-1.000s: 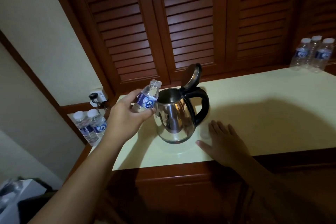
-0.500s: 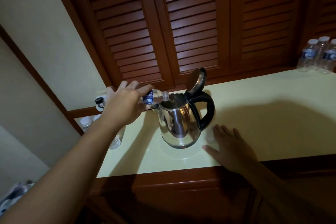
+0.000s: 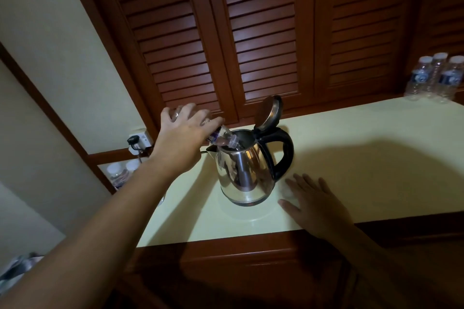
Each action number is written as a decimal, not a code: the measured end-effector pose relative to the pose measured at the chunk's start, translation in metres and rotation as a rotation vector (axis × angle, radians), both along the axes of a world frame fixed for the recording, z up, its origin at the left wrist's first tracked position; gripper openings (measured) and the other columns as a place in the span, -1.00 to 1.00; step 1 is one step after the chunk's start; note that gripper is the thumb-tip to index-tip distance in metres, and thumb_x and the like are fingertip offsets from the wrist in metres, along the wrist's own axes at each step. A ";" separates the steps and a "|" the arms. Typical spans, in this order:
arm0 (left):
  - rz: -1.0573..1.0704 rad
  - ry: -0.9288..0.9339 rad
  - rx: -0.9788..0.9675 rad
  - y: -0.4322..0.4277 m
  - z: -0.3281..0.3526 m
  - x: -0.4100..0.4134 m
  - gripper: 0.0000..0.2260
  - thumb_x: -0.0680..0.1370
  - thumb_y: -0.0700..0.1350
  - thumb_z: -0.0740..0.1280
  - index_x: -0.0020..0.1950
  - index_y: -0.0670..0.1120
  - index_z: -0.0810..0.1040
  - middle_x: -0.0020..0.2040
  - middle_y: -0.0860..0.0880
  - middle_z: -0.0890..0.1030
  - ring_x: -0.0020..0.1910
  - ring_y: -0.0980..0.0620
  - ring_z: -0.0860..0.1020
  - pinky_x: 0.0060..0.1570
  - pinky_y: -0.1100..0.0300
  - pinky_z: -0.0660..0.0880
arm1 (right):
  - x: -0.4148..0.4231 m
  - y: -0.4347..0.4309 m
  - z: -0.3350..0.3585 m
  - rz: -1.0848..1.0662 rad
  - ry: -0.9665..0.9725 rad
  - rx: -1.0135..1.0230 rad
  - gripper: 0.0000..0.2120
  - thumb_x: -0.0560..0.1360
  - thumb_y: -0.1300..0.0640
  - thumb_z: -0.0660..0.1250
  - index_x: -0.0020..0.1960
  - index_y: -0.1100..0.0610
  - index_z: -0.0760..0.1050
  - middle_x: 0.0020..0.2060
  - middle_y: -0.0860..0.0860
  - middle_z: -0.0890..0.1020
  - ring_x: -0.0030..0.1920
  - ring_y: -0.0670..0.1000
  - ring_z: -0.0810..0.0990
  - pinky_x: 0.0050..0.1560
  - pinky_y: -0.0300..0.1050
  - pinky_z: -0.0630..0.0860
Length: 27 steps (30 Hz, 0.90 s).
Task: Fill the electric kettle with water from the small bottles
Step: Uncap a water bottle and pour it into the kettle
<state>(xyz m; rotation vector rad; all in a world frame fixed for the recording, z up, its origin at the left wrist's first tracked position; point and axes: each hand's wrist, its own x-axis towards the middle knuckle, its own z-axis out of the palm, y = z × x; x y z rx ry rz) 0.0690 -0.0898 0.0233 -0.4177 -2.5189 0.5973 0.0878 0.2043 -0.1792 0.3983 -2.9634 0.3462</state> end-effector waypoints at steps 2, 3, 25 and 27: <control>-0.026 0.021 -0.022 0.001 0.000 -0.001 -0.21 0.43 -0.19 0.54 0.59 0.11 0.30 0.52 -0.05 0.47 0.55 -0.23 0.30 0.36 -0.48 0.30 | 0.001 0.000 0.000 0.003 -0.002 -0.013 -0.36 0.61 -0.35 -0.10 0.59 -0.08 0.13 0.62 0.00 0.15 0.63 0.06 0.03 0.60 0.17 -0.08; -0.042 0.034 -0.039 0.002 0.000 -0.002 -0.23 0.42 -0.21 0.54 0.58 0.09 0.33 0.51 -0.05 0.48 0.56 -0.24 0.31 0.37 -0.49 0.29 | 0.001 0.001 0.001 0.005 -0.003 -0.018 -0.40 0.62 -0.33 -0.08 0.57 -0.10 0.16 0.62 -0.01 0.16 0.63 0.06 0.04 0.60 0.17 -0.08; -0.103 0.116 -0.204 0.009 0.003 0.012 -0.37 0.49 -0.25 0.39 0.56 0.04 0.42 0.57 -0.23 0.39 0.66 -0.38 0.09 0.42 -0.65 0.00 | 0.008 0.004 0.008 0.026 -0.015 -0.144 -0.57 0.66 -0.20 0.03 0.46 -0.10 0.35 0.56 -0.05 0.31 0.61 0.05 0.13 0.58 0.16 -0.06; -0.073 0.109 -0.204 0.010 0.003 0.013 -0.33 0.47 -0.25 0.44 0.56 0.05 0.41 0.57 -0.22 0.40 0.66 -0.37 0.10 0.41 -0.66 -0.02 | 0.008 0.004 0.009 0.027 -0.007 -0.159 -0.57 0.66 -0.19 0.06 0.46 -0.08 0.36 0.54 -0.06 0.35 0.60 0.04 0.15 0.58 0.16 -0.05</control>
